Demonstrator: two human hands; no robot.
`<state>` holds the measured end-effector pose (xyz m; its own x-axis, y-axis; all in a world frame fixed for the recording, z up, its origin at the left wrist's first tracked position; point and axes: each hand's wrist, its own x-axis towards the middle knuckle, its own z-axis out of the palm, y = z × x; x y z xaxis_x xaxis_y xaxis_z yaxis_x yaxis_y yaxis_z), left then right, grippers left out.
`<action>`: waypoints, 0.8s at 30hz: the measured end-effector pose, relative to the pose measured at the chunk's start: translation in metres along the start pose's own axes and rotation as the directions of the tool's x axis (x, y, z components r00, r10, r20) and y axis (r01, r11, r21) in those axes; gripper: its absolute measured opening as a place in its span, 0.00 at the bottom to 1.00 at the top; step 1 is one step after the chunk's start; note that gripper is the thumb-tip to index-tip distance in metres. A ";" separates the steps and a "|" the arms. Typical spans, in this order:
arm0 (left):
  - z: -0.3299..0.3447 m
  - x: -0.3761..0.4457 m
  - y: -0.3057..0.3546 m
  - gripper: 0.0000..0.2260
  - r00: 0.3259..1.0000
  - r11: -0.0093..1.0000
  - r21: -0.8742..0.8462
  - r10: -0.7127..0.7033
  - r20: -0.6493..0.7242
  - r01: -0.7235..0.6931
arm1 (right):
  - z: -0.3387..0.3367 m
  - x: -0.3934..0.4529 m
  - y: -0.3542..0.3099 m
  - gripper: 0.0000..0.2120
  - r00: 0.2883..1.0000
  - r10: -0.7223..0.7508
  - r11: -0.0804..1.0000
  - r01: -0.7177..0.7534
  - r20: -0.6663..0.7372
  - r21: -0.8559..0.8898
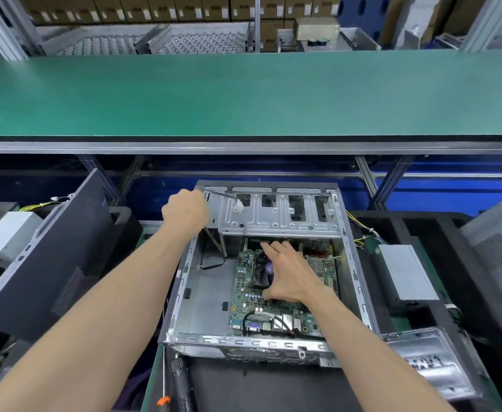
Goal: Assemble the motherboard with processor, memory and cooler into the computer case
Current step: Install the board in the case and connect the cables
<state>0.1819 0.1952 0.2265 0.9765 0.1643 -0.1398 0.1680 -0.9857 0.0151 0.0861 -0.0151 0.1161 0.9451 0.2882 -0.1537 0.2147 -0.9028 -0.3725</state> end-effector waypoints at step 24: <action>0.106 -0.055 0.024 0.14 0.947 0.788 -0.591 0.031 0.320 0.174 | -0.002 0.000 0.000 0.59 0.999 0.004 1.000 -0.003 0.047 -0.012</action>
<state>0.1176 0.1585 0.1295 0.8864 0.1127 -0.4489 0.3822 -0.7252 0.5727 0.0867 -0.0152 0.1176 0.9334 0.2994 -0.1976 0.2146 -0.9075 -0.3612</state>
